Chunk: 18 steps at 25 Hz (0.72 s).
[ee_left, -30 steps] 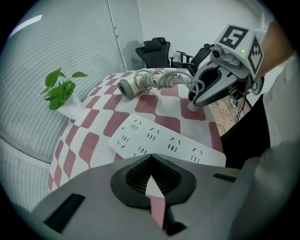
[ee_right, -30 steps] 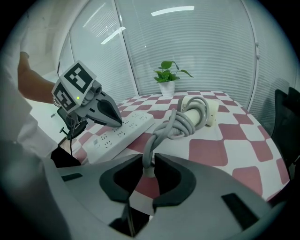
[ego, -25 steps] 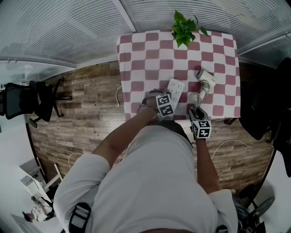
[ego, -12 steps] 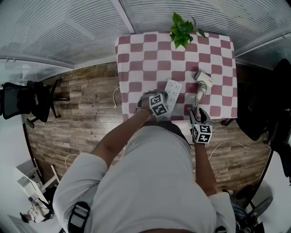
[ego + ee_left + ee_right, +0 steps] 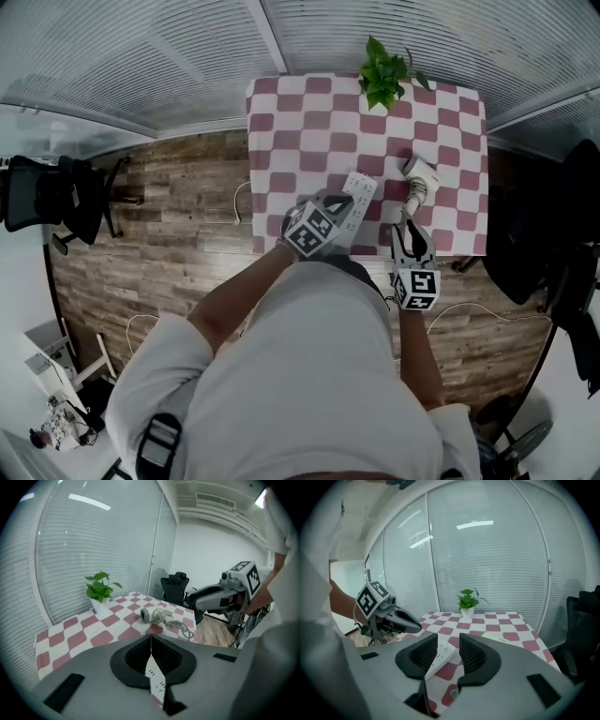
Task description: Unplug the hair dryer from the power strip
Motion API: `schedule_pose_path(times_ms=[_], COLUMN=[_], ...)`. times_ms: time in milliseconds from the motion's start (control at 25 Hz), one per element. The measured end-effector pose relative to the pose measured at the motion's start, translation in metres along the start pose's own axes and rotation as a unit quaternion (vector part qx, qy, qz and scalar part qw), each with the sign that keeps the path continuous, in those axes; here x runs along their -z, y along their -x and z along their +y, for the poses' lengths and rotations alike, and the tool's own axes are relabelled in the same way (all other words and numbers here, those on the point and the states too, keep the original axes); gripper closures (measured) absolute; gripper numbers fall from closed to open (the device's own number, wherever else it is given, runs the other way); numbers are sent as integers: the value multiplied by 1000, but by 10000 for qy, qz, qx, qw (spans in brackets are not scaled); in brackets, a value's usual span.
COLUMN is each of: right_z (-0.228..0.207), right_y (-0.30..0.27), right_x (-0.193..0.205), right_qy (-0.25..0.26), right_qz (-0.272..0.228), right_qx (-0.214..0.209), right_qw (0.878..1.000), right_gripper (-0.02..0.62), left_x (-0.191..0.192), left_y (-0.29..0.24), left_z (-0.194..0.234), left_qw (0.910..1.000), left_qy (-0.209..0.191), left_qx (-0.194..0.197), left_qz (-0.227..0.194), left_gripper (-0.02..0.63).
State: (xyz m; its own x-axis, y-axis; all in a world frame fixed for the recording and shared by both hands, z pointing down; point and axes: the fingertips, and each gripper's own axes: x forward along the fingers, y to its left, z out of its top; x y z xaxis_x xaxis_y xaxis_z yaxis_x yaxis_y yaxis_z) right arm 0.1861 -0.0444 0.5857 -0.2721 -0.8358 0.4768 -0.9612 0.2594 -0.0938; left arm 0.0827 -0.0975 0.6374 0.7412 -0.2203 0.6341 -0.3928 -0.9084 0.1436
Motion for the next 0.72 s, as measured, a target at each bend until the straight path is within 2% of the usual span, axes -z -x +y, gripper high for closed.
schedule_pose_path(times_ms=[120, 280, 560, 720], right_z=[15, 35, 63, 75], right_y=[3, 13, 26, 32], right_x=[-34, -81, -134, -154], right_qy=[156, 415, 482, 467], right_qz=[-284, -686, -867, -994], right_qx=[-231, -459, -853, -1001], right_qw=[9992, 9957, 9914, 9889], right_gripper=[457, 499, 534, 549], left_x=[-37, -81, -133, -154], left_y=[25, 60, 109, 131], left_z=[-5, -15, -34, -42], left_qw=[9977, 9904, 9729, 9609], left_qy=[145, 179, -11, 22], left_qx=[7, 0, -7, 41], left_qz=[-655, -1368, -2310, -2768], left_gripper=[575, 575, 575, 575])
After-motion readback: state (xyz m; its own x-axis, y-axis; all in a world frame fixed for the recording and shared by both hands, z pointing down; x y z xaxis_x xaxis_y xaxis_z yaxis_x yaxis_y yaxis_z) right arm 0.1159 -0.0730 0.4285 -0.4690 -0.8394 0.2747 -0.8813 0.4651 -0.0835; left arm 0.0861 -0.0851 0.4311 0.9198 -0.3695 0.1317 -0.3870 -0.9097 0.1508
